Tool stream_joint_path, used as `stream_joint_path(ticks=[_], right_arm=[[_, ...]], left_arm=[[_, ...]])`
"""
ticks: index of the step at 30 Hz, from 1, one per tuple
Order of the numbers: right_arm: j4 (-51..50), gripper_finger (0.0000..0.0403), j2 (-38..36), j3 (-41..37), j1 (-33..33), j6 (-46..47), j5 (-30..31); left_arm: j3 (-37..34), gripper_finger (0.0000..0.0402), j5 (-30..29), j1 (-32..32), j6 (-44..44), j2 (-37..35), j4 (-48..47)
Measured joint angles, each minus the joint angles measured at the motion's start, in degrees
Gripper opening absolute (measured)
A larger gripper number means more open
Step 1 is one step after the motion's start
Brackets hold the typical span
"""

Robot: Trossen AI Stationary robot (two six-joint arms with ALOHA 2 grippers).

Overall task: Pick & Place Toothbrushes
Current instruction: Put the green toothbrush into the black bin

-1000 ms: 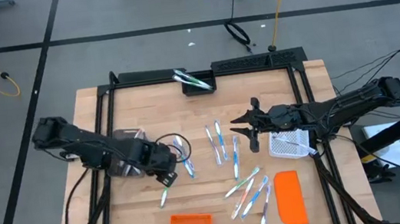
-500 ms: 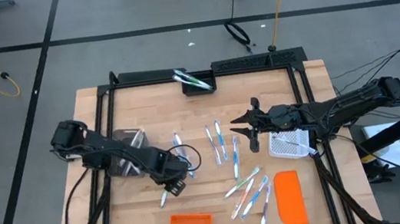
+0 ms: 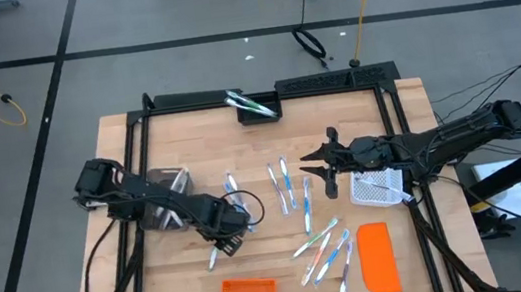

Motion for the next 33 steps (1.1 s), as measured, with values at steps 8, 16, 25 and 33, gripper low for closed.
stream_joint_path(ticks=[8, 16, 25, 33], right_arm=[[0.1, 0.0112, 0.0, 0.0, 0.0, 0.0, 0.0], [0.2, 0.0112, 0.0, 0.0, 0.0, 0.0, 0.0], [-0.1, 0.0112, 0.0, 0.0, 0.0, 0.0, 0.0], [0.8, 0.0112, 0.0, -0.9, 0.0, 0.0, 0.0]], left_arm=[[0.1, 0.0065, -0.2, 0.9, 0.8, 0.2, -1.4], [1.5, 0.0022, -8.7, 2.6, 3.0, -1.4, -3.0], [5.4, 0.0013, -13.0, 3.8, 5.8, -4.0, -6.3], [10.5, 0.0016, -23.4, 4.4, 10.6, -8.5, -9.4]])
